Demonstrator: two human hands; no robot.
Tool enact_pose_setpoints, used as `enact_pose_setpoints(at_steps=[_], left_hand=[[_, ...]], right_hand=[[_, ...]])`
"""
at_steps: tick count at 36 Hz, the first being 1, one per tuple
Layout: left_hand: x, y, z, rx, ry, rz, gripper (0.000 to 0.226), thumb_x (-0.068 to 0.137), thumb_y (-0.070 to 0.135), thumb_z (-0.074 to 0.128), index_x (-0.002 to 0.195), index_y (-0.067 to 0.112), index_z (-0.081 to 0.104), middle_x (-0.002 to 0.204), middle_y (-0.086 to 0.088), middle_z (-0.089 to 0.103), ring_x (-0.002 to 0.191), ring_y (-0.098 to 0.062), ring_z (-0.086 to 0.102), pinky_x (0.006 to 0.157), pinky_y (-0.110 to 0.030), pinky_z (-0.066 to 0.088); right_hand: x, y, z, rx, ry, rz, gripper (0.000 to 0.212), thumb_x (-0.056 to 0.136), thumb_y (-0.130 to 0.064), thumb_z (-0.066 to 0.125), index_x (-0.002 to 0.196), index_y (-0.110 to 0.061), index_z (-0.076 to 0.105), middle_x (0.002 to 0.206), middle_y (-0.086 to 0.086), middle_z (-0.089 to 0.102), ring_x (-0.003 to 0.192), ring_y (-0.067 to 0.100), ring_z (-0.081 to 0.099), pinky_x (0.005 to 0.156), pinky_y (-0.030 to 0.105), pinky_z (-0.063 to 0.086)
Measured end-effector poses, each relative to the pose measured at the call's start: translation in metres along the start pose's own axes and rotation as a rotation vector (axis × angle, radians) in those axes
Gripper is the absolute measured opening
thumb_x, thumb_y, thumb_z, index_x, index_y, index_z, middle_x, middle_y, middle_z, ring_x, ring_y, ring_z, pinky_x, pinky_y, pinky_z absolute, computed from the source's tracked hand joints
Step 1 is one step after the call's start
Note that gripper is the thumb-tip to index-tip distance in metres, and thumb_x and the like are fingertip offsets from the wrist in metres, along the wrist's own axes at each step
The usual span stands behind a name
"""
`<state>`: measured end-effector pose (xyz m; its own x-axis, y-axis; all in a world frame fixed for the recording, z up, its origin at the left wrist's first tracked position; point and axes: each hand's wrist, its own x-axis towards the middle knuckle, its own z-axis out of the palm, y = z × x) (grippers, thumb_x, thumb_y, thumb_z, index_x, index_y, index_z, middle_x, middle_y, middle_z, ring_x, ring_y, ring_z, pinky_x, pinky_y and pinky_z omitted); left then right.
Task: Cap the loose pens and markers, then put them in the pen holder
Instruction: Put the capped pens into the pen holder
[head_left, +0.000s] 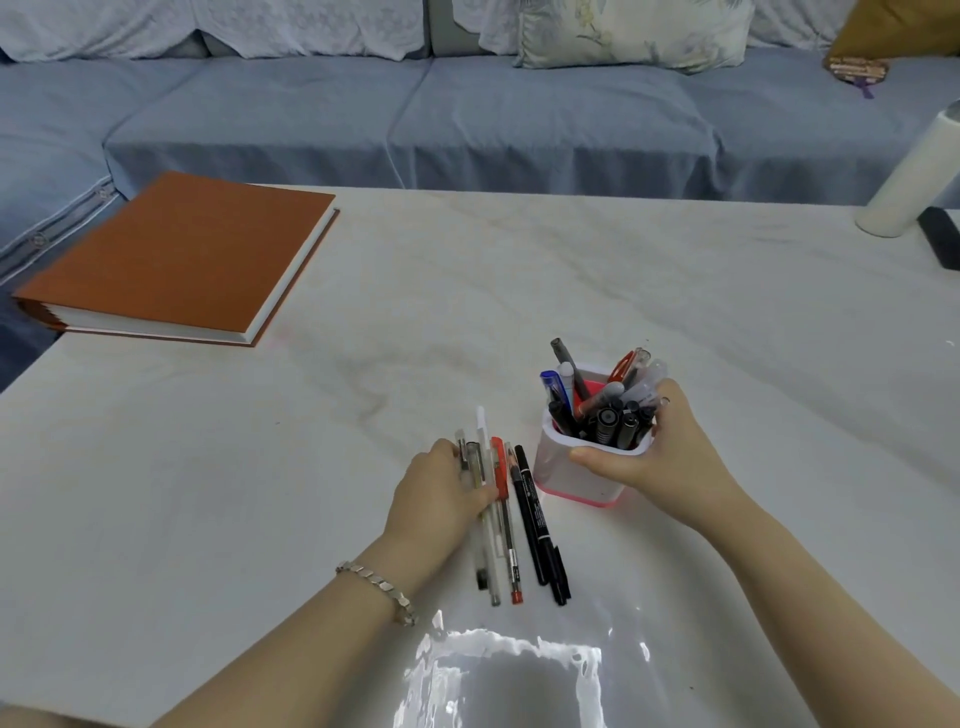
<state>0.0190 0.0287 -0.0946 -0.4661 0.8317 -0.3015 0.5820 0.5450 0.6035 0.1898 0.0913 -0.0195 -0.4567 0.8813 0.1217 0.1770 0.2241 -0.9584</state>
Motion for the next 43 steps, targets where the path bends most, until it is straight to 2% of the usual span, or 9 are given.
enact_pose_setpoints(at_steps=[7, 17, 20, 22, 26, 31, 35, 39, 43], left_hand=[[-0.002, -0.006, -0.010, 0.100, -0.067, -0.060, 0.029, 0.078, 0.022, 0.064, 0.095, 0.013, 0.042, 0.096, -0.009, 0.061, 0.090, -0.026, 0.059, 0.068, -0.030, 0.043], [-0.010, -0.014, -0.004, 0.141, -0.072, 0.040, 0.015, 0.090, 0.015, 0.045, 0.093, 0.004, 0.053, 0.093, -0.013, 0.061, 0.081, -0.027, 0.057, 0.066, -0.032, 0.043], [-0.010, -0.008, -0.014, -0.246, -0.024, -0.013, 0.016, 0.094, 0.011, 0.039, 0.089, 0.007, 0.054, 0.081, -0.012, 0.062, 0.072, -0.025, 0.059, 0.071, -0.037, 0.051], [-0.011, 0.007, -0.028, -0.578, 0.054, -0.039, 0.014, 0.096, 0.009, 0.038, 0.095, 0.010, 0.052, 0.080, -0.003, 0.059, 0.069, -0.016, 0.061, 0.067, -0.027, 0.053], [-0.013, 0.042, -0.061, -0.840, 0.181, 0.242, 0.022, 0.096, 0.006, 0.038, 0.088, 0.022, 0.051, 0.092, 0.005, 0.064, 0.089, -0.009, 0.065, 0.084, -0.029, 0.052], [-0.015, 0.082, -0.069, -1.049, 0.097, 0.457, 0.023, 0.094, 0.003, 0.039, 0.091, 0.022, 0.051, 0.099, 0.005, 0.068, 0.102, -0.015, 0.065, 0.091, -0.037, 0.052], [-0.014, 0.100, -0.042, -1.038, -0.015, 0.489, 0.022, 0.092, -0.002, 0.041, 0.088, 0.018, 0.051, 0.093, 0.002, 0.067, 0.089, -0.012, 0.067, 0.092, -0.041, 0.051], [-0.005, 0.096, -0.014, -0.833, -0.055, 0.483, 0.026, 0.088, -0.003, 0.050, 0.084, 0.022, 0.053, 0.086, 0.007, 0.066, 0.081, 0.000, 0.065, 0.082, -0.018, 0.052], [0.003, 0.086, -0.013, -0.644, 0.093, 0.512, 0.049, 0.080, -0.003, 0.060, 0.096, 0.041, 0.046, 0.086, 0.008, 0.066, 0.080, -0.003, 0.065, 0.080, -0.022, 0.053]], right_hand=[[0.000, 0.000, 0.001, -0.014, 0.010, 0.009, 0.054, 0.064, 0.009, 0.075, 0.075, -0.034, 0.044, 0.079, -0.021, 0.048, 0.067, -0.034, 0.047, 0.060, -0.008, 0.034], [-0.001, 0.008, 0.000, -0.050, 0.017, 0.002, 0.051, 0.065, 0.002, 0.077, 0.077, -0.036, 0.046, 0.086, -0.021, 0.045, 0.071, -0.035, 0.045, 0.062, -0.009, 0.034], [0.001, 0.016, -0.001, -0.088, 0.021, 0.001, 0.051, 0.064, -0.002, 0.079, 0.079, -0.038, 0.045, 0.091, -0.021, 0.042, 0.075, -0.035, 0.043, 0.064, -0.009, 0.033], [0.003, 0.021, -0.002, -0.102, 0.021, 0.011, 0.052, 0.064, -0.004, 0.079, 0.081, -0.039, 0.044, 0.093, -0.021, 0.042, 0.076, -0.035, 0.043, 0.064, -0.009, 0.033], [0.006, 0.028, -0.003, -0.123, 0.020, 0.007, 0.051, 0.063, -0.007, 0.080, 0.085, -0.039, 0.048, 0.096, -0.015, 0.047, 0.080, -0.032, 0.046, 0.066, -0.008, 0.034], [0.007, 0.034, -0.005, -0.120, 0.005, 0.002, 0.052, 0.063, -0.008, 0.081, 0.087, -0.040, 0.048, 0.096, -0.018, 0.047, 0.081, -0.030, 0.047, 0.066, -0.007, 0.036], [0.010, 0.045, -0.006, -0.126, 0.021, 0.051, 0.053, 0.061, -0.016, 0.083, 0.098, -0.033, 0.050, 0.105, -0.009, 0.049, 0.086, -0.029, 0.046, 0.069, -0.007, 0.035], [0.010, 0.047, -0.005, -0.092, 0.027, 0.018, 0.053, 0.062, -0.005, 0.081, 0.099, -0.026, 0.049, 0.097, -0.018, 0.047, 0.082, -0.031, 0.047, 0.067, -0.006, 0.036], [0.011, 0.050, -0.005, -0.121, 0.029, 0.025, 0.052, 0.061, -0.012, 0.082, 0.098, -0.024, 0.048, 0.101, -0.005, 0.047, 0.083, -0.029, 0.046, 0.068, -0.006, 0.037]])
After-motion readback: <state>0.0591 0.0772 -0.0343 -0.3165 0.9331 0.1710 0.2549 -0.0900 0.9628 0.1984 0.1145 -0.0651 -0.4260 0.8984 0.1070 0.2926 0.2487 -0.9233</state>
